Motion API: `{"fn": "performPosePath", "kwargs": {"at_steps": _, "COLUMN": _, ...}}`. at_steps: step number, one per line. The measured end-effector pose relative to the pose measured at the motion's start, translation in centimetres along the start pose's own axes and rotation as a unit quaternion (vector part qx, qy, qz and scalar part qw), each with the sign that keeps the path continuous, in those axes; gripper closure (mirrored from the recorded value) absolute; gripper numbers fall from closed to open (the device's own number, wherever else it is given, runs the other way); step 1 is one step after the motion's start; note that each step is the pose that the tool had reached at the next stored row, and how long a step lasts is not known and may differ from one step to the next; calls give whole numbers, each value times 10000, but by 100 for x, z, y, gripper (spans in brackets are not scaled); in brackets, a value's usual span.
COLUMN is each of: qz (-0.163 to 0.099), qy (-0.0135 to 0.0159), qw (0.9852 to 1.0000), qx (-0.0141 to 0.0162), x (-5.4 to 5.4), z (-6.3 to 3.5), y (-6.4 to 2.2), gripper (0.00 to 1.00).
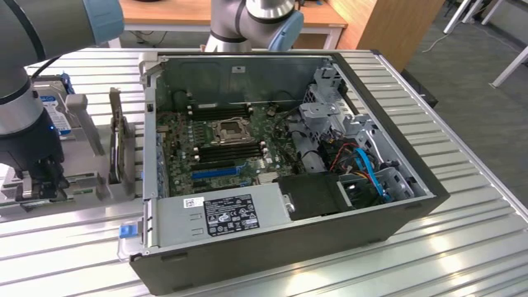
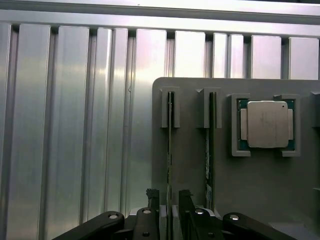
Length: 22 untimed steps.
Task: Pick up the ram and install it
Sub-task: 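Pick up the ram and move it above insertion slot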
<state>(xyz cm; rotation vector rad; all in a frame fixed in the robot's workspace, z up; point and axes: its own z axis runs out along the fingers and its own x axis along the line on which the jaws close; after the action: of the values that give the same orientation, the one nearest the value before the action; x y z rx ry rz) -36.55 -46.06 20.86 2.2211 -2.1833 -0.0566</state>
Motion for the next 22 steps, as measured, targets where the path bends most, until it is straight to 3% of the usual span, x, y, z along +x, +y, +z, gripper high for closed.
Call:
{"fn": "performPosePath", "kwargs": {"at_steps": 11, "qz": -1, "qy": 0, "qw": 10000, "qx": -1, "x": 1, "z": 61, "y": -3, "gripper": 71}}
{"fn": "performPosePath", "kwargs": {"at_steps": 22, "qz": -1, "qy": -1, "qw": 10000, "qx": 0, "x": 7, "z": 62, "y": -4, "gripper": 71}}
